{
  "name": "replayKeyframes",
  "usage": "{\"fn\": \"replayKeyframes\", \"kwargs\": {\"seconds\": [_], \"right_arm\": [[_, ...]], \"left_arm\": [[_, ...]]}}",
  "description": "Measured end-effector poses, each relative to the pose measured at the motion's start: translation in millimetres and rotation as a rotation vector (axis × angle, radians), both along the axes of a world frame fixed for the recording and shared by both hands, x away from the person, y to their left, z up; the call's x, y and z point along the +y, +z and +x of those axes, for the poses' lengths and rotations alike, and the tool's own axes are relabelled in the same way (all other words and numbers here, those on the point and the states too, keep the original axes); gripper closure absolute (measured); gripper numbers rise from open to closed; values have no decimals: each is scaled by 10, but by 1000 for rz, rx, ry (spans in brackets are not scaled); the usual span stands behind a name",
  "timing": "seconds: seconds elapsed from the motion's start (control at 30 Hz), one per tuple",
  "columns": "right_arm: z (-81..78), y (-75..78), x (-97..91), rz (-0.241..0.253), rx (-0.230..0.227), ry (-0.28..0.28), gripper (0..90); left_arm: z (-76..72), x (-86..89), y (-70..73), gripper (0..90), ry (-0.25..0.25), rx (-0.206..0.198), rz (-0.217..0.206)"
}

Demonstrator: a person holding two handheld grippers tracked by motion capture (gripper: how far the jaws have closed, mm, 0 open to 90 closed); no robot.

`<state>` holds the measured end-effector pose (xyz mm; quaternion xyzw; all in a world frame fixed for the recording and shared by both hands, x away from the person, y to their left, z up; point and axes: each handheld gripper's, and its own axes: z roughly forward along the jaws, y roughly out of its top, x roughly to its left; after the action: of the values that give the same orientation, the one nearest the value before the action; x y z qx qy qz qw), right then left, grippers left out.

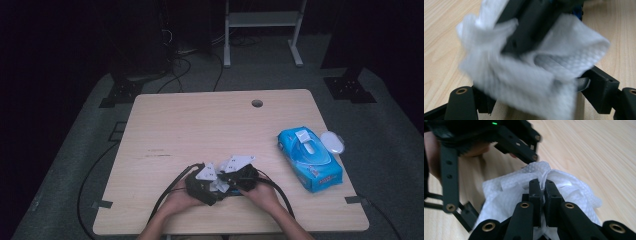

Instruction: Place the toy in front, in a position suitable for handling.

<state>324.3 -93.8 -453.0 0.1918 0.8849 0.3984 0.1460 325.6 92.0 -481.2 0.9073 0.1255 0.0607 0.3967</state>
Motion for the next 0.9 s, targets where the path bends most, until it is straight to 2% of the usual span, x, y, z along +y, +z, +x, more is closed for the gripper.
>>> {"fn": "replayKeyframes", "kwargs": {"seconds": [0.13,0.2,0.3,0.4,0.53,0.57,0.6,0.67,0.73,0.9], "right_arm": [[1,9,-30,2,0,-35,851],[-18,-3,18,9,-5,-7,851],[-29,-5,36,-4,-10,1,851],[3,1,-89,10,7,-23,851],[36,-35,-366,17,11,-86,851],[36,-35,-366,17,11,-86,851],[40,-55,-498,24,24,-108,851],[37,-55,-571,36,33,-118,851],[24,-46,-544,33,31,-114,850],[2,-22,-306,41,16,-55,849]], "left_arm": [[-3,-3,3,234,0,-3,2],[-1,0,2,234,0,0,2],[-3,3,0,235,0,-1,0],[-3,3,-1,235,0,-1,-2],[-3,5,-2,235,0,-6,-2],[-3,5,-2,235,0,-6,-2],[-4,2,-3,235,1,-5,-3],[0,4,-3,235,-2,-4,-2],[0,4,-3,235,-1,-4,-2],[-1,6,-2,235,-1,-7,-1]]}}
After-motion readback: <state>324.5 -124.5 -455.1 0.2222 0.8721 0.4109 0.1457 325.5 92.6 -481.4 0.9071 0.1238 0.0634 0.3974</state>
